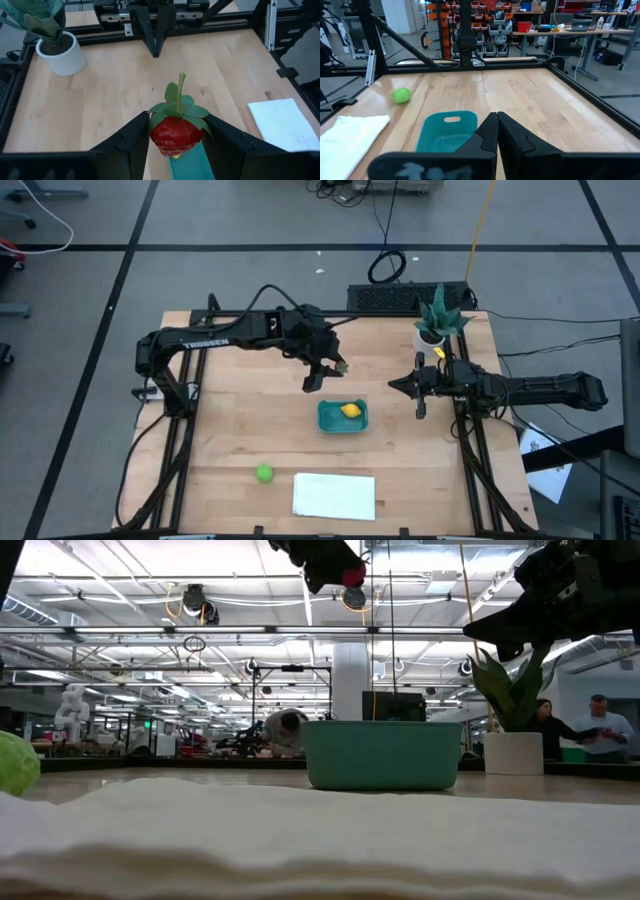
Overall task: Pick and placing Produce into tupperware
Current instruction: Put the red strawberry into the blue bin
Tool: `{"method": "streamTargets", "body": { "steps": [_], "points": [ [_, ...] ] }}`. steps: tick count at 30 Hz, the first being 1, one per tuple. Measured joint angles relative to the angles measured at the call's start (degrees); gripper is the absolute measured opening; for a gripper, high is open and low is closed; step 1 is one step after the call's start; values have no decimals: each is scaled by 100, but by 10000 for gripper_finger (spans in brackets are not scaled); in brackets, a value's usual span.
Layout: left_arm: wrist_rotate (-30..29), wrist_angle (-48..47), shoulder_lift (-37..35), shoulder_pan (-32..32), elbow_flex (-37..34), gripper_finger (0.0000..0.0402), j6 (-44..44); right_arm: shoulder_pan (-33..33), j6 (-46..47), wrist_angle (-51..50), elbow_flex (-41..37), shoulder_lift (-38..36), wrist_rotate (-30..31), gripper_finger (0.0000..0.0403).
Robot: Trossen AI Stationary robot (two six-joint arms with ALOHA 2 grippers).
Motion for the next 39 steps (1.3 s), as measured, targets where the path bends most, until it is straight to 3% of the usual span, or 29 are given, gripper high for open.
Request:
{"method": "streamTargets", "body": {
  "steps": [14, 39],
  "points": [
    [-30, 207, 0, -52, -550, 170, -145, 2, 2, -2, 0, 0, 0, 0],
    [-31, 1708, -7, -123, -1883, 170, -386, 1, 3, -4, 0, -1, -1, 0]
  ]
}}
